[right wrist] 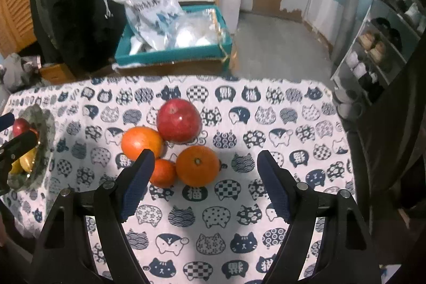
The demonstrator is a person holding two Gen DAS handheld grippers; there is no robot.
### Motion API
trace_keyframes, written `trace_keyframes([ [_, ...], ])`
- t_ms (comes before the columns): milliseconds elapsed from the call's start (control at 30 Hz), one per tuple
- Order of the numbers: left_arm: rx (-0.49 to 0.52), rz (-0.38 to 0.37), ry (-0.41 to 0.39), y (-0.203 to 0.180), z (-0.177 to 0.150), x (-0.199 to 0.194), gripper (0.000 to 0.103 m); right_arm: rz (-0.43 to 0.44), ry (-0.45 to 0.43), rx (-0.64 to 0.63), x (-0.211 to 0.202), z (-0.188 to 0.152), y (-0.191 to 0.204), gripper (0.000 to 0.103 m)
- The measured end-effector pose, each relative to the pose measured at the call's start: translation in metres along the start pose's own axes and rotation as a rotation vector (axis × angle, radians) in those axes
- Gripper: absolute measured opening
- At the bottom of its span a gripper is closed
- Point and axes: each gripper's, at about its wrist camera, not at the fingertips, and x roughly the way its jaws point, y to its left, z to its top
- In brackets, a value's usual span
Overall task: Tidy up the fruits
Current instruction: 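Move both tools back over the remaining fruit cluster, then grasp an orange with the left tool while the right tool grasps the large orange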
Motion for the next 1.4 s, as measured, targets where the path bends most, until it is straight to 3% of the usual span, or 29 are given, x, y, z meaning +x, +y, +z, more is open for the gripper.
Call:
trace_keyframes([
  [433,-0.037,-0.002,0.11,-0.002,-0.007,0.063,0.095,0.057,0.156,0.075,0.083,-0.008,-0.006,0.079],
  [933,-0.06,-0.059,0.165,-0.017,-0.002,0.097,0.095,0.147,0.231,0.178,0.12,-0.019,-0.021,0.078],
  [1067,-0.08,-0.1,0.173,-0.025,0.003,0.103,0.095,0.214,0.234,0.208,0.123,-0.018,-0.022,0.064],
  [1400,-0.077,-0.164,0.195,-0.053,0.012,0.124,0.095,0.046,0.168,0.156,0.109,-0.015,-0.037,0.064],
])
